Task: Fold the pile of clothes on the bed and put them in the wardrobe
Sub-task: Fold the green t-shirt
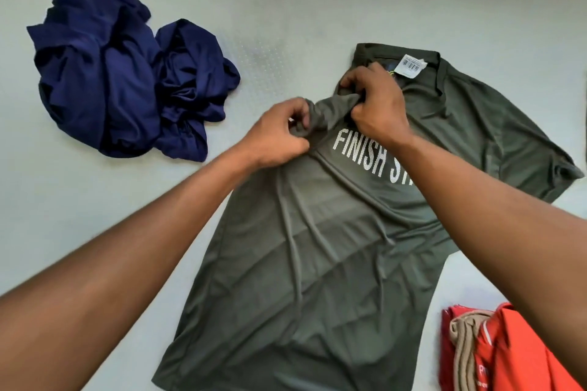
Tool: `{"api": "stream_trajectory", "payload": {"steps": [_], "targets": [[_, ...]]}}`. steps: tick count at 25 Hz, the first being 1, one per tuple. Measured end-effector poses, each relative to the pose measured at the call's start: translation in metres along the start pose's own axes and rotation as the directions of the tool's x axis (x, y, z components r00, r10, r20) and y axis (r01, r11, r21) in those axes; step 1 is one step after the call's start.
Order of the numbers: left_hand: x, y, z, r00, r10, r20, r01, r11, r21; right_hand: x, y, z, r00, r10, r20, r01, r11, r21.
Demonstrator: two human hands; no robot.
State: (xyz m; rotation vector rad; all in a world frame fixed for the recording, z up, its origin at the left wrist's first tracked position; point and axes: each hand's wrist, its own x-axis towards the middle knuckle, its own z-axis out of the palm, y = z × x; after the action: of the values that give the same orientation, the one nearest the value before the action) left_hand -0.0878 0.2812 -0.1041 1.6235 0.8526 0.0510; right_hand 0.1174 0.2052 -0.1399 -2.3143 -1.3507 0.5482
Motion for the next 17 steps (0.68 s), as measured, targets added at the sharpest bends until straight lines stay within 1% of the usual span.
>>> {"api": "stream_trajectory", "payload": {"steps": [1, 2, 4, 6, 7, 8, 9, 10, 11, 12, 13, 14, 15, 16, 17], "targets": [[-0.002, -0.001, 0.002, 0.999, 0.041, 0.01, -0.042, 0.997, 0.063, 0.001, -0.001, 0.002, 1.0, 0.02, -0.01, -0.019, 1.0, 0.013], [-0.003, -0.002, 0.002, 0.997, 0.071, -0.03, -0.069, 0.996, 0.065, 0.003, -0.002, 0.002, 0.999, 0.036, -0.014, -0.035, 0.999, 0.021], [-0.002, -0.002, -0.006, 0.977, 0.08, -0.196, -0.073, 0.996, 0.045, 0.004, -0.005, 0.0, 0.998, 0.064, 0.006, -0.064, 0.998, 0.014], [-0.004, -0.002, -0.018, 0.914, 0.051, -0.401, -0.043, 0.999, 0.029, 0.005, -0.009, -0.006, 0.996, 0.059, 0.06, -0.055, 0.997, -0.058], [-0.007, -0.002, -0.024, 0.876, 0.05, -0.479, -0.033, 0.998, 0.044, 0.007, -0.011, -0.011, 0.995, 0.05, 0.09, -0.042, 0.995, -0.089], [-0.01, -0.001, -0.029, 0.851, 0.092, -0.518, -0.047, 0.994, 0.1, 0.01, -0.016, -0.017, 0.993, 0.041, 0.108, -0.032, 0.996, -0.078], [-0.012, 0.0, -0.033, 0.844, 0.173, -0.507, -0.087, 0.978, 0.188, 0.014, -0.024, -0.022, 0.991, 0.029, 0.128, -0.027, 1.0, -0.012], [-0.013, 0.003, -0.034, 0.848, 0.253, -0.466, -0.141, 0.955, 0.261, 0.019, -0.033, -0.026, 0.986, 0.008, 0.166, -0.022, 0.996, 0.082], [-0.011, 0.006, -0.035, 0.847, 0.303, -0.436, -0.187, 0.939, 0.289, 0.025, -0.045, -0.029, 0.972, -0.034, 0.23, -0.002, 0.988, 0.157], [-0.008, 0.01, -0.037, 0.845, 0.315, -0.432, -0.21, 0.938, 0.274, 0.031, -0.056, -0.031, 0.946, -0.083, 0.313, 0.024, 0.982, 0.188], [-0.004, 0.014, -0.038, 0.842, 0.295, -0.451, -0.21, 0.95, 0.229, 0.037, -0.065, -0.029, 0.908, -0.13, 0.398, 0.065, 0.983, 0.172], [0.001, 0.016, -0.039, 0.835, 0.252, -0.489, -0.194, 0.967, 0.168, 0.043, -0.071, -0.026, 0.879, -0.151, 0.453, 0.109, 0.987, 0.117], [0.007, 0.018, -0.042, 0.816, 0.199, -0.542, -0.173, 0.98, 0.098, 0.051, -0.076, -0.021, 0.881, -0.147, 0.449, 0.147, 0.989, 0.035], [0.011, 0.019, -0.044, 0.793, 0.136, -0.594, -0.15, 0.988, 0.025, 0.058, -0.08, -0.017, 0.913, -0.128, 0.387, 0.153, 0.988, -0.034], [0.015, 0.019, -0.047, 0.766, 0.072, -0.639, -0.128, 0.991, -0.042, 0.064, -0.084, -0.013, 0.95, -0.12, 0.289, 0.144, 0.988, -0.064]]}}
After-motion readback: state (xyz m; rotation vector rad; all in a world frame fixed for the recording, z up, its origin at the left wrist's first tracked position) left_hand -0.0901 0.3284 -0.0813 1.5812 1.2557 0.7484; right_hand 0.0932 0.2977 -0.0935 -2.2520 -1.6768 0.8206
